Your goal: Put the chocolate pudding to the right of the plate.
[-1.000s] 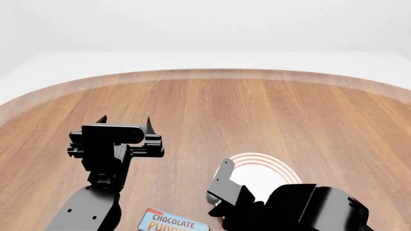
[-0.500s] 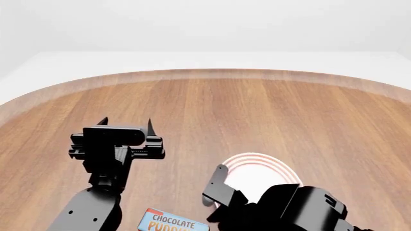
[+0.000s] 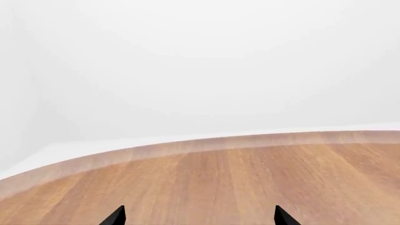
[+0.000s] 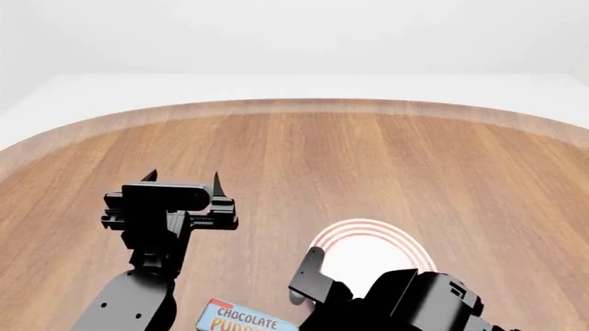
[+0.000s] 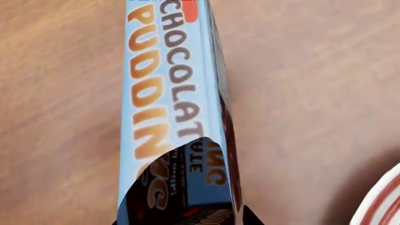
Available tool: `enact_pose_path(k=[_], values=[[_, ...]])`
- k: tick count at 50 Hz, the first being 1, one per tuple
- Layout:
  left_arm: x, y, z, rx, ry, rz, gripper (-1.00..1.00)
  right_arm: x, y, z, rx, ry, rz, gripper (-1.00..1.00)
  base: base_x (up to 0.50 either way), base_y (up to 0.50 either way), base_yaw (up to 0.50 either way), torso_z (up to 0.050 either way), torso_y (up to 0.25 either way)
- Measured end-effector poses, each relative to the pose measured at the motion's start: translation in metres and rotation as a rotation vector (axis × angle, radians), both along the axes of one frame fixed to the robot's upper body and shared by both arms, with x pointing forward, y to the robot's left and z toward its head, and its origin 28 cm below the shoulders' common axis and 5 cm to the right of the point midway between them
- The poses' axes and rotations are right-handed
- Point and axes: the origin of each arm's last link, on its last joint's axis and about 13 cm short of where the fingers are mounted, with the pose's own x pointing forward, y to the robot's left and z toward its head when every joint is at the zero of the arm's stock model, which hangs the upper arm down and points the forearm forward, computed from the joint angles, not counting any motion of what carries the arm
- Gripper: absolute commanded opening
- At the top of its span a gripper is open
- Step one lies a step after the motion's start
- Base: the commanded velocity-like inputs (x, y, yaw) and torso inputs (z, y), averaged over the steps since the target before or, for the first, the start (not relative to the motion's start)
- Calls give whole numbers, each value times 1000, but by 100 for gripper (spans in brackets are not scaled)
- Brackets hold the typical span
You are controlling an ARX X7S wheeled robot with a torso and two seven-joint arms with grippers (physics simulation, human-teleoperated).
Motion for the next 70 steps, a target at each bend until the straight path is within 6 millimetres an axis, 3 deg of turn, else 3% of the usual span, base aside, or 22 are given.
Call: enact_pose_path(k=[14,28,44,70], values=[[0,0,0,1,-1,2,100,0,-2,4,14,-52,-8,-100,0,0,0,0,0],[1,2,2,2,-5,6,100,-7,-20,40,68,-172,-82,-100,0,0,0,0,0],[1,3,3,0,-7,11,100,-13,-66,64,87,-257,-345,-100,0,0,0,0,0],[1,4,2,-2,-8,12,100,-31,-166,91,116,-344,-918,-100,0,0,0,0,0]])
